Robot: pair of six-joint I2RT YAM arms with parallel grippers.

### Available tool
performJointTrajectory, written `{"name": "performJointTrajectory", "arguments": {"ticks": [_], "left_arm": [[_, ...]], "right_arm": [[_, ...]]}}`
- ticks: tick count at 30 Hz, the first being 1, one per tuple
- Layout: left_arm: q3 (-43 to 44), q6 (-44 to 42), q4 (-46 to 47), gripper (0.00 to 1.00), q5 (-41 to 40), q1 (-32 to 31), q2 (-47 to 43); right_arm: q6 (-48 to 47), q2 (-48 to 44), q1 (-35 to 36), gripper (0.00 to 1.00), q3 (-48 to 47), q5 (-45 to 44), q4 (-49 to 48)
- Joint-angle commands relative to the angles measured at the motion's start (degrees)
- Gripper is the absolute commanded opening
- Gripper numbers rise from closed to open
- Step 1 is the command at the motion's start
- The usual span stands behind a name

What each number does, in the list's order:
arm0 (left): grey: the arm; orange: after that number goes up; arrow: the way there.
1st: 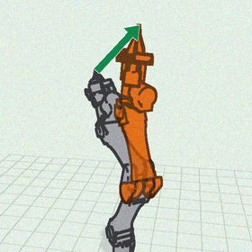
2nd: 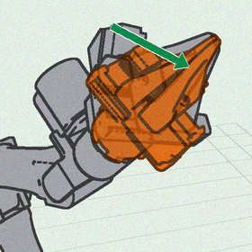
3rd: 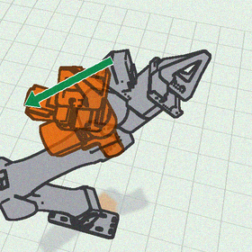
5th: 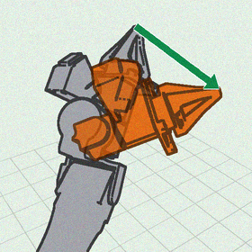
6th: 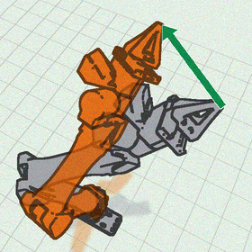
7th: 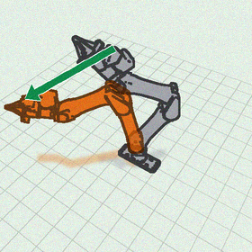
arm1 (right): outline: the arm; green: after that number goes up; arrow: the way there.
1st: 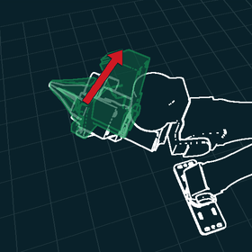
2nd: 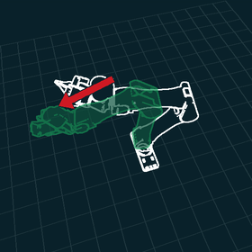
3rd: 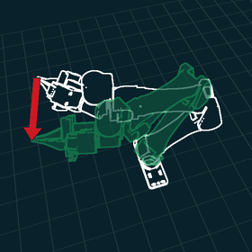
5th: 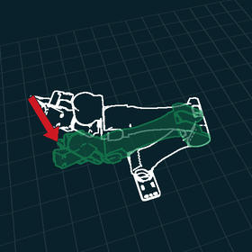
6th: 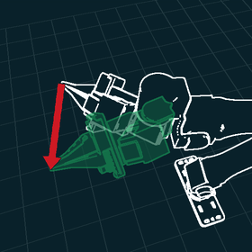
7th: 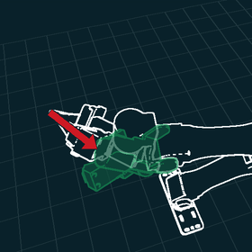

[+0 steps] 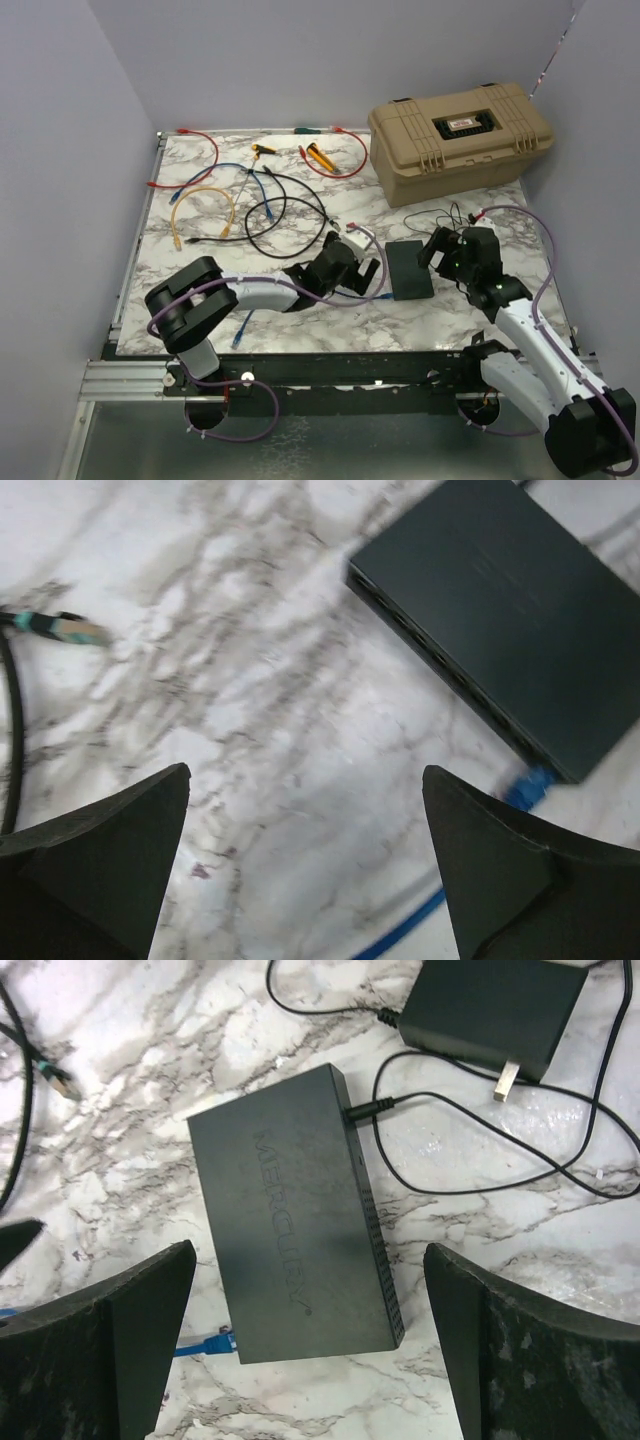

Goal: Insert the plug into the switch port
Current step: Insert the connector into the switch port, then pick up the connector from the center of the board.

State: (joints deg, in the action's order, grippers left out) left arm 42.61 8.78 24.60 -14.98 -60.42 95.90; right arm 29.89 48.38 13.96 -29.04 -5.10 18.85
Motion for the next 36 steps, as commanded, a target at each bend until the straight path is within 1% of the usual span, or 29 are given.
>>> {"name": "performJointTrajectory", "arguments": {"ticks": [1,3,7,10,12,15,17,19,22,26,30,34,36], "left_arm": [[6.0,10.2,-12.8,0.99,3.9,6.6,-2.6],[7.8,10.0,-15.4,0.99,4.2,7.9,-3.5],[9.0,12.2,-17.2,0.99,1.1,10.6,-6.5],[9.8,15.6,-18.6,0.99,1.3,14.1,-8.1],[11.0,17.9,-20.7,0.99,0.0,16.4,-8.4],[14.9,18.0,-25.7,0.99,2.0,20.7,-7.9],[16.9,18.0,-28.4,0.99,1.7,23.3,-7.1],[17.9,18.5,-29.0,0.99,1.8,26.4,-6.5],[21.4,18.3,-30.2,0.99,2.6,31.4,-3.6],[26.8,16.5,-30.9,0.94,-1.8,35.5,2.4],[32.1,15.4,-30.7,0.92,-5.8,37.5,9.7],[36.3,16.3,-28.1,0.87,-5.9,38.9,16.7],[38.7,17.0,-26.7,0.83,-5.7,39.9,20.2]], "right_arm": [[0.0,-3.6,0.5,1.00,-0.4,-1.1,-2.6],[-0.9,-5.1,0.4,1.00,0.5,0.3,-4.4],[-3.2,-8.3,0.5,1.00,3.4,3.9,-8.5],[-3.6,-8.3,0.5,1.00,2.8,6.9,-7.2],[-4.0,-8.3,0.4,1.00,2.7,8.2,-6.5],[-4.4,-9.6,0.5,1.00,3.1,9.4,-6.8],[-4.9,-10.6,0.5,1.00,3.1,9.7,-6.8],[-5.2,-11.7,0.9,0.99,3.2,9.6,-6.7],[-5.3,-13.0,1.1,0.98,4.0,10.0,-6.9],[-5.5,-13.3,1.0,0.96,5.3,10.9,-7.5],[-5.7,-11.4,1.0,0.95,4.9,12.1,-7.0],[-6.4,-9.9,1.0,0.95,3.3,12.8,-5.3],[-6.4,-9.7,1.1,0.94,3.1,13.1,-5.0]]}}
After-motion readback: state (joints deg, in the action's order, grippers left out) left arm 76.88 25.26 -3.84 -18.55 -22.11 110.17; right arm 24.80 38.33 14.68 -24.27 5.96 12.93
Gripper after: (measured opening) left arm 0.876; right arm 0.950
